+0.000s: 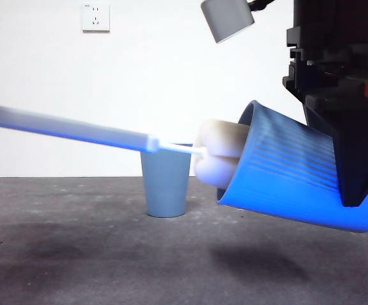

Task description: Pick up the cup brush,pick up the cup,insert the brush into the cup,clean the cup,put the cup brush back,put the cup back to the fixed position on the table

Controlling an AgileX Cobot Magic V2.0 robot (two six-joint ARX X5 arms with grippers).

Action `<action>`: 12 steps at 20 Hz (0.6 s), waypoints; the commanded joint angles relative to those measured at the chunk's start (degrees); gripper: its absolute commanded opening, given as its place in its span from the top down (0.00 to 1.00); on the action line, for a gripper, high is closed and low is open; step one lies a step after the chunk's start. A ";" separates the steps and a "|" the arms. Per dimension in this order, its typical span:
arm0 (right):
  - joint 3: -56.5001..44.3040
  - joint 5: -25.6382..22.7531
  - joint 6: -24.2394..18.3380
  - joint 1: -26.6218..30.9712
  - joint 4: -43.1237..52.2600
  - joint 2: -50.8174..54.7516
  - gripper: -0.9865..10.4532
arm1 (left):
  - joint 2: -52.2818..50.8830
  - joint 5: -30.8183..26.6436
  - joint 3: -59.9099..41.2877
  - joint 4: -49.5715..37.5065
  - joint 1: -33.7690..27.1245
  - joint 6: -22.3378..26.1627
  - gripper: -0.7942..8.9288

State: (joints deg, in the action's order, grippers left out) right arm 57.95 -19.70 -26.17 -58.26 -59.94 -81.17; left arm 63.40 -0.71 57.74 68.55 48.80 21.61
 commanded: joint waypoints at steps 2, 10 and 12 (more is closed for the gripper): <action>0.09 0.15 0.39 -0.24 0.44 -0.42 0.93 | -2.82 -0.35 -0.22 0.59 -0.77 -0.76 0.93; 0.09 0.90 0.42 -0.24 3.02 -0.42 0.93 | 0.17 4.31 -0.22 -7.06 -0.74 -0.33 0.93; 0.09 0.98 0.44 -0.24 3.23 -0.42 0.93 | 2.75 4.37 -0.24 -9.73 -0.70 -0.31 0.93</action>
State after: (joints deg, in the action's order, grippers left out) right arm 57.95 -19.53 -26.11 -58.17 -57.06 -81.17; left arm 65.91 3.88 57.74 60.42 48.31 22.13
